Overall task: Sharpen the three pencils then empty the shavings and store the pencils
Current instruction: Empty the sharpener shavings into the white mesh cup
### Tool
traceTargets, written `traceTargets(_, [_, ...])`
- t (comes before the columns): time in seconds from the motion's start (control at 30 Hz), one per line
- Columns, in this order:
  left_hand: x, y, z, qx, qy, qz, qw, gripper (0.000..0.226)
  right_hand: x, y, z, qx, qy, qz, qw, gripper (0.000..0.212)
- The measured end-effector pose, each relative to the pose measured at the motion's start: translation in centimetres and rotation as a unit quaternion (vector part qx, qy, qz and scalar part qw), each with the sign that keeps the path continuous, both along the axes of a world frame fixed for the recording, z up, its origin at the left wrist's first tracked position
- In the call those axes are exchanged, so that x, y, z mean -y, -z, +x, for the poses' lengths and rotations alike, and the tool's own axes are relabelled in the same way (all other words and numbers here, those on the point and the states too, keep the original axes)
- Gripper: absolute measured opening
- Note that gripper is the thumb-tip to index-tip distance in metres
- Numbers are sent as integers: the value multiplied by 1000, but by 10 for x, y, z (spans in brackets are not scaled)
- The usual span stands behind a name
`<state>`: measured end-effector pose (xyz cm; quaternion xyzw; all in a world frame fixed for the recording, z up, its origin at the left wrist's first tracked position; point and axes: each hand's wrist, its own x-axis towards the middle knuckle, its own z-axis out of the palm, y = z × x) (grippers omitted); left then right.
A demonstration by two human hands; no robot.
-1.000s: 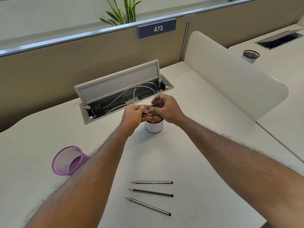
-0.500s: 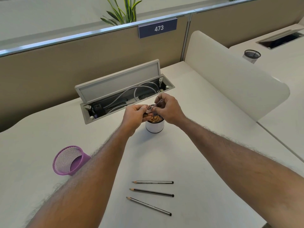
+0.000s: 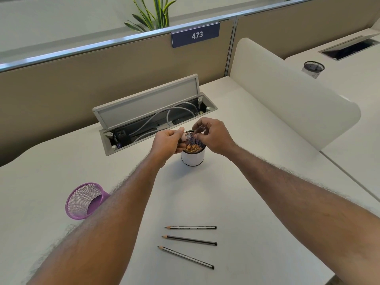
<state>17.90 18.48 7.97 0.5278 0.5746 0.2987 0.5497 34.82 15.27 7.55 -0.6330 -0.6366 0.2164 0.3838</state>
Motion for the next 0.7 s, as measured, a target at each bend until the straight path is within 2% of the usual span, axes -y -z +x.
traceTargets(0.2, [-4,-3,2,-34,-5,20,999,36,1,-1,-3,-5,-52,-20,998,36])
traceTargets(0.37, [-3,-7,7,-66,-2,43,997,36,1,-2,-7,-5,-51,-12,999,27])
traceTargets(0.5, [-2,-11,3,-85,60,74,992,26,0,-3,-6,-12,-33,-16,999,22])
traceTargets(0.7, [1,-11,2,-100,79,165,978,29,1,-2,-5,-32,-25,-37,998,21])
